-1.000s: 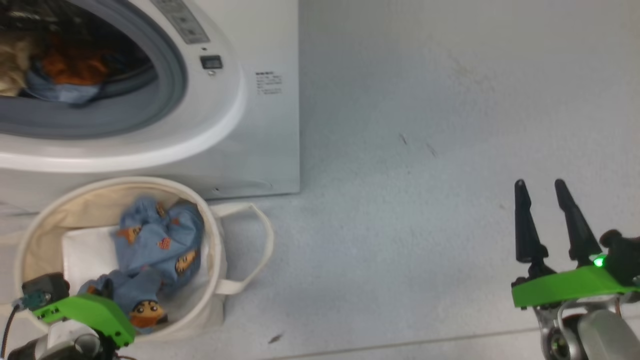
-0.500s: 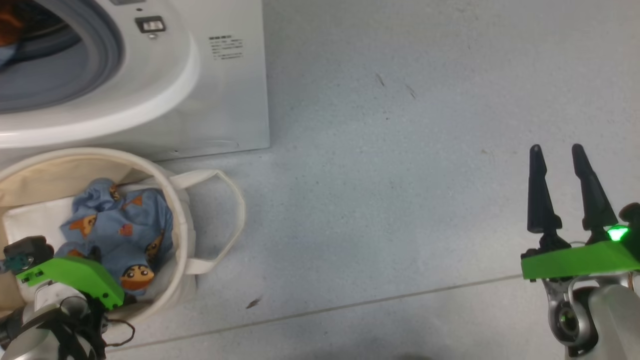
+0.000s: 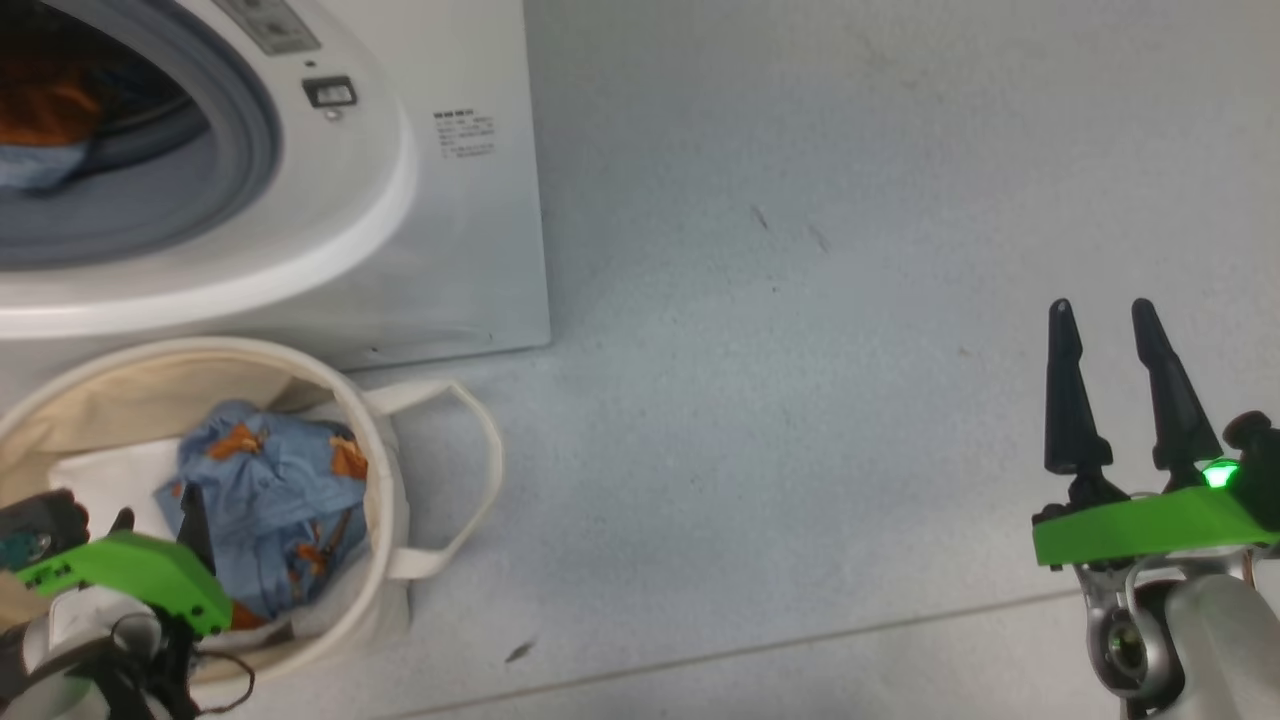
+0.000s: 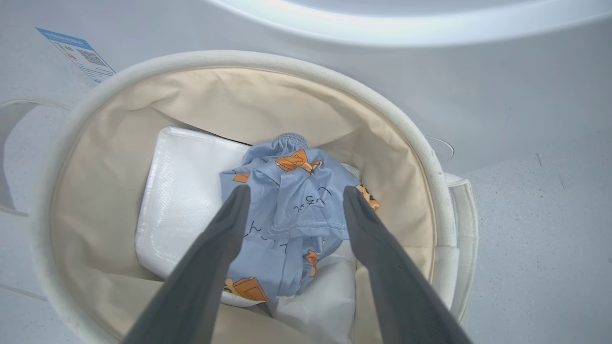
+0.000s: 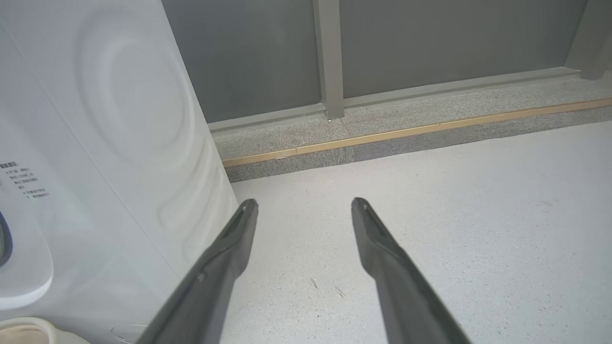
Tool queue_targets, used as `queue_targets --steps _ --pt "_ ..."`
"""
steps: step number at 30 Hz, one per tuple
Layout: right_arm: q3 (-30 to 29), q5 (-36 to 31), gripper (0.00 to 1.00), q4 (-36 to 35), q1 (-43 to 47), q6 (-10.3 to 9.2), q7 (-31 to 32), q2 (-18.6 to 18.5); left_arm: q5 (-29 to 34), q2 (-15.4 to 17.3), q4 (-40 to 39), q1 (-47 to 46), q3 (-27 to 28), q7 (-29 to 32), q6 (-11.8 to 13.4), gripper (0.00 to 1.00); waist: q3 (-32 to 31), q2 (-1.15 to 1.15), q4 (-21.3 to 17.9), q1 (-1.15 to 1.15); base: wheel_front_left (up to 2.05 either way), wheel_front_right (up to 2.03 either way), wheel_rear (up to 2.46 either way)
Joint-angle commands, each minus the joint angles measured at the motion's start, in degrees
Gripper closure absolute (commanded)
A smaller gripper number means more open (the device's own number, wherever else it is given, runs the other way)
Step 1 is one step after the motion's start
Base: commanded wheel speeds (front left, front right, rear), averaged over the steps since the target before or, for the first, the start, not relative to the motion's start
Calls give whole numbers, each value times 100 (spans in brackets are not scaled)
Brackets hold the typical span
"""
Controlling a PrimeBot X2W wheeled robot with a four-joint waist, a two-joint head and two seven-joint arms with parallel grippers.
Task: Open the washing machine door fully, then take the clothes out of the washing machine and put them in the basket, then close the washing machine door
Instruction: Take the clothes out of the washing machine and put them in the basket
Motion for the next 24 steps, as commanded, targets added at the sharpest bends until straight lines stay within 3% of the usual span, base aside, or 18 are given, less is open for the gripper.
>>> queue_targets --steps 1,7,13,24 --pt "96 -7 0 -135 79 32 -70 -60 50 326 -41 147 86 -130 -27 0 -262 0 74 0 0 0 0" --pt "123 -14 0 22 286 32 -70 -25 -27 419 -503 421 168 -409 -148 0 -927 0 254 0 0 0 0" --pt "207 -20 0 146 549 32 -70 -29 -248 448 -2124 946 215 -416 -176 0 -1497 0 396 0 0 0 0" --pt "356 -11 0 294 881 32 -70 67 -397 992 -4367 2137 -226 -417 -178 0 -2191 0 431 0 0 0 0"
